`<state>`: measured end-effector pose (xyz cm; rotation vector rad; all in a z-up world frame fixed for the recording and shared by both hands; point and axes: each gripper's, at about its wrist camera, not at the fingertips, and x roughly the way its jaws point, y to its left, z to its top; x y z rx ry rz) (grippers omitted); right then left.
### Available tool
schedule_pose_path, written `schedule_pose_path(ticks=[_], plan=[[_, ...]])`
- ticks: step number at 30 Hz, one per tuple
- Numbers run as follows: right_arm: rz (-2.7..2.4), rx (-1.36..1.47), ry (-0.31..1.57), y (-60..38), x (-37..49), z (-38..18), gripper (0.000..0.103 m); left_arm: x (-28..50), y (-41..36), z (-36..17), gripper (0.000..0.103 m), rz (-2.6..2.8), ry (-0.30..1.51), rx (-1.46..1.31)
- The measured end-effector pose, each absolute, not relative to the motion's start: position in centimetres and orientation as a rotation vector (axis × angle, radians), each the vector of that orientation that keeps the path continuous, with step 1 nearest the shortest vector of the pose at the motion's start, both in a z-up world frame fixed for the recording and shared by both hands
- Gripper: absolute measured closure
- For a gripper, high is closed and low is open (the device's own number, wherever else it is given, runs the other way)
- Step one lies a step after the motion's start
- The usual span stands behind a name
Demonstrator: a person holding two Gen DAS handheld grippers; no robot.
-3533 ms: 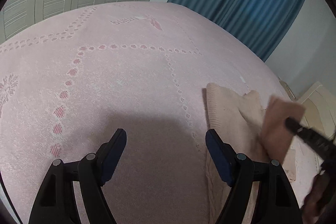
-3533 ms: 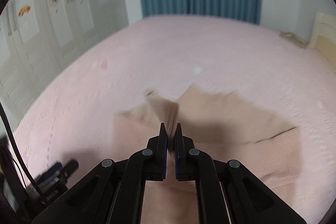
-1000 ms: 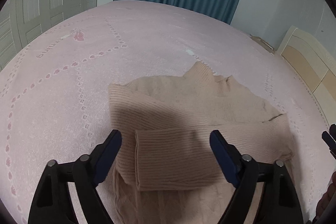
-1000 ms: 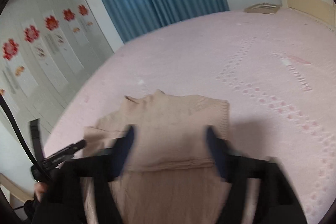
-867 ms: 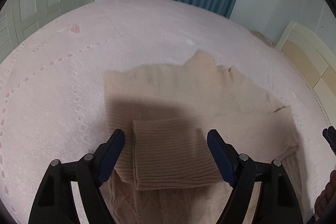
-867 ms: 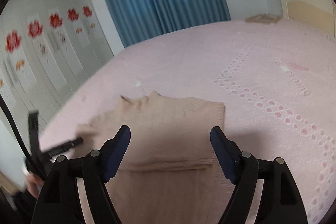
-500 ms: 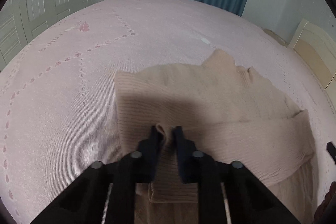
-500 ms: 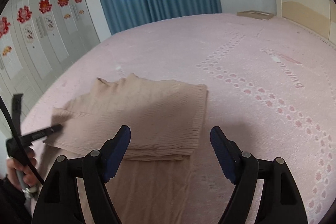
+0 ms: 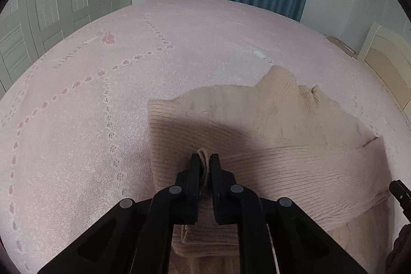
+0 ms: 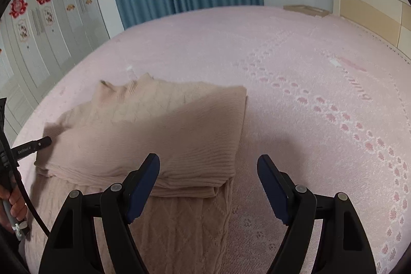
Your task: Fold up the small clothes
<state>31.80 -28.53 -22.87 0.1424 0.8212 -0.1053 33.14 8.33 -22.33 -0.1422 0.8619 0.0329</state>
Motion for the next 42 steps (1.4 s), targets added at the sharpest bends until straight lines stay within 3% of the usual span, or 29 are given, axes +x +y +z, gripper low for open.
schedule_pose_path(ticks=[6, 13, 28, 30, 36, 40, 42], plan=[[-0.124, 0.166, 0.898, -29.2, 32.9, -24.3, 0.026, 32.8, 8.1, -22.2, 0.081, 0.019, 0.878, -0.159], [-0.152, 0.121, 0.861, -29.5, 30.9, -22.8, 0.026, 31.6, 7.0, -22.0, 0.037, -0.040, 0.852, -0.153], [-0.114, 0.196, 0.711, -27.3, 18.9, -15.1, 0.027, 21.3, 10.2, -19.1, 0.035, -0.046, 0.779, -0.324], [-0.088, 0.212, 0.739, -27.3, 17.1, -15.0, 0.039, 19.5, 11.1, -19.3, 0.035, -0.037, 0.783, -0.366], [-0.008, 0.260, 0.734, -26.7, 12.0, -15.4, 0.044, 14.4, 11.3, -19.9, 0.037, -0.039, 0.810, -0.364], [0.026, 0.207, 0.822, -25.4, 9.9, -17.4, 0.063, 11.4, 11.0, -20.9, 0.037, -0.091, 0.856, -0.354], [0.037, 0.198, 0.857, -25.0, 9.3, -18.4, 0.066, 9.5, 10.8, -21.5, 0.037, -0.121, 0.860, -0.342]])
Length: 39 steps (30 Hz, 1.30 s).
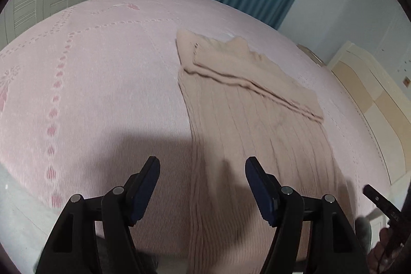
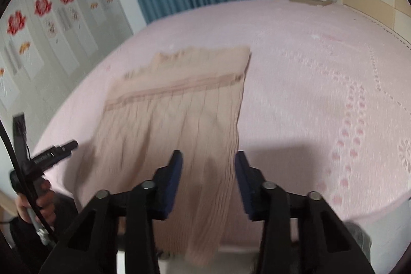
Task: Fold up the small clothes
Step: 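Grasp the sweater hem with the right tool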
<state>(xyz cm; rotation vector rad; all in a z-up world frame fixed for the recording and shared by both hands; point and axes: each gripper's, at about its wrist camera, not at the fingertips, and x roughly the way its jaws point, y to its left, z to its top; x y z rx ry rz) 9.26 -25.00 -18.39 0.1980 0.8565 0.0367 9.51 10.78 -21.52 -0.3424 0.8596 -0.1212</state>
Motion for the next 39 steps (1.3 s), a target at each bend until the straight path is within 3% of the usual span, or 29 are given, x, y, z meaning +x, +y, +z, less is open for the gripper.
schedule_pose_path(ticks=[12, 15, 18, 20, 25, 29, 39], plan=[[-0.020, 0.219, 0.944, -24.4, 8.4, -23.5, 0.067, 8.1, 7.5, -23.3, 0.050, -0.110, 0.931, -0.183], [-0.035, 0.182, 0.931, -24.1, 8.7, -23.9, 0.068, 8.4, 6.9, -23.3, 0.069, -0.080, 0.920, -0.135], [-0.028, 0.171, 0.948, -24.0, 9.3, -24.0, 0.078, 8.5, 7.1, -23.2, 0.088, -0.075, 0.913, -0.156], [0.002, 0.186, 0.959, -24.2, 9.5, -24.0, 0.096, 8.5, 7.6, -23.0, 0.093, -0.087, 0.907, -0.191], [-0.054, 0.258, 0.893, -26.2, 8.5, -23.1, 0.098, 8.2, 10.5, -22.5, 0.094, -0.016, 0.861, -0.291], [-0.039, 0.312, 0.949, -27.0, 9.2, -24.2, 0.098, 8.2, 10.8, -23.0, 0.094, -0.032, 0.888, -0.318], [-0.074, 0.171, 0.938, -25.0, 9.2, -24.3, 0.093, 8.5, 9.4, -23.1, 0.075, -0.044, 0.909, -0.266]])
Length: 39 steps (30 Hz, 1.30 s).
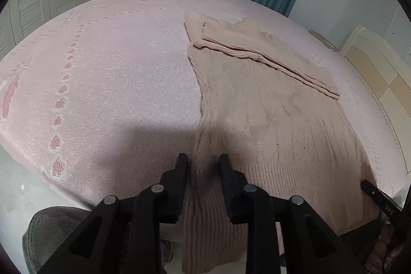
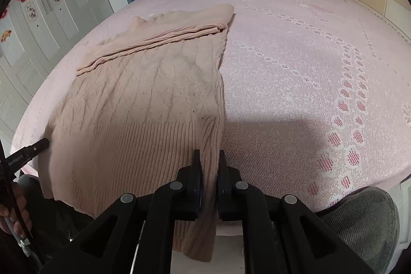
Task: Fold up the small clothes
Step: 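Grasp the sweater hem with the right tool, then hold the hem closed in the right tool beside the open left tool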
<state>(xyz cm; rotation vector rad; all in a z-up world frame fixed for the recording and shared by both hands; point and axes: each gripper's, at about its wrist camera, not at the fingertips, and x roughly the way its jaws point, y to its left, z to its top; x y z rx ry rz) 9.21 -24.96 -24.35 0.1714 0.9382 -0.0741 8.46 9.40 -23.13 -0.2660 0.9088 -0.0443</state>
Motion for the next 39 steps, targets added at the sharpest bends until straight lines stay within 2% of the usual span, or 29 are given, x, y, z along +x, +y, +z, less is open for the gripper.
schedule_pose_path(ticks=[10, 39], plan=[[-0.068, 0.192, 0.946, -25.4, 9.4, -24.5, 0.093, 8.5, 7.8, -22.9, 0.060, -0.053, 0.901, -0.196], [-0.072, 0.190, 0.946, -25.2, 9.5, -24.4, 0.092, 8.7, 7.5, -22.9, 0.052, -0.061, 0.902, -0.185]])
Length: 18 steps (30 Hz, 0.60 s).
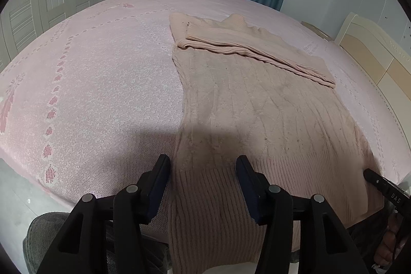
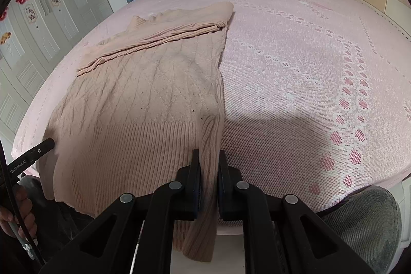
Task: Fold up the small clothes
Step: 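Hold the hem closed in the right tool beside the open left tool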
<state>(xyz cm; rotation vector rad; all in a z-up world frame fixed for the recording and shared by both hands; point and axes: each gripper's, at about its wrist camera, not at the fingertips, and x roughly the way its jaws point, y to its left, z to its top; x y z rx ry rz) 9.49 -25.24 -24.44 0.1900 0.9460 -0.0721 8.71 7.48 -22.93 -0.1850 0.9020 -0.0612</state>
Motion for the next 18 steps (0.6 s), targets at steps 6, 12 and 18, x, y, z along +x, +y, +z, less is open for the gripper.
schedule_pose_path(ticks=[6, 12, 18], plan=[[-0.072, 0.190, 0.946, -25.28, 9.46, -24.45, 0.092, 8.69, 7.46, -22.94, 0.051, -0.061, 0.902, -0.183], [-0.072, 0.189, 0.946, -25.29, 9.45, -24.44, 0.092, 8.65, 7.37, -22.95, 0.051, -0.060, 0.901, -0.180], [-0.073, 0.188, 0.945, -25.25, 9.45, -24.46, 0.092, 8.63, 7.29, -22.94, 0.051, -0.060, 0.902, -0.176]])
